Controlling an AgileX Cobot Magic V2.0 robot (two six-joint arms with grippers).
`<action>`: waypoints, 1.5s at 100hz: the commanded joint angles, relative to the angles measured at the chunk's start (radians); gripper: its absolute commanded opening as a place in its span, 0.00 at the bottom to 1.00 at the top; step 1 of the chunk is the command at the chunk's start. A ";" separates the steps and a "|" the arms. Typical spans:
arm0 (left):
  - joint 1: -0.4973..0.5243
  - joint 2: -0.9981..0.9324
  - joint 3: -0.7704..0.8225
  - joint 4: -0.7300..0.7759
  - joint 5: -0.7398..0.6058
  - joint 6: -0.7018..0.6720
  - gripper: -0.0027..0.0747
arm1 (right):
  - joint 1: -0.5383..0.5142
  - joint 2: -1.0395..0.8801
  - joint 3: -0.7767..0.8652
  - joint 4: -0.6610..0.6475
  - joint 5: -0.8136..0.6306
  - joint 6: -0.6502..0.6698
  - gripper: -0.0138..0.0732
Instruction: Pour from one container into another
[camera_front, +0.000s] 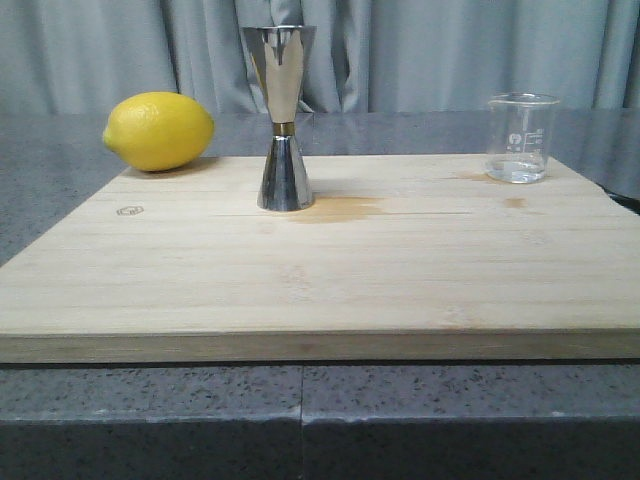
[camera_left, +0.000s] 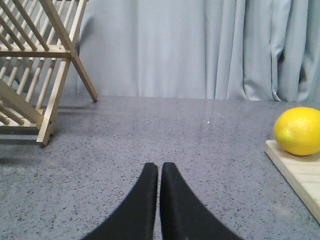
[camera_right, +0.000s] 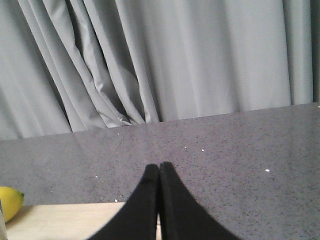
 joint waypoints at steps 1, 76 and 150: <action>-0.008 -0.020 0.028 0.001 -0.081 -0.009 0.01 | -0.004 -0.002 -0.011 0.245 0.013 -0.319 0.08; -0.008 -0.020 0.028 0.001 -0.081 -0.009 0.01 | -0.162 -0.514 0.382 1.553 0.021 -1.670 0.08; -0.008 -0.020 0.028 0.001 -0.081 -0.009 0.01 | -0.162 -0.627 0.535 1.781 -0.030 -1.934 0.08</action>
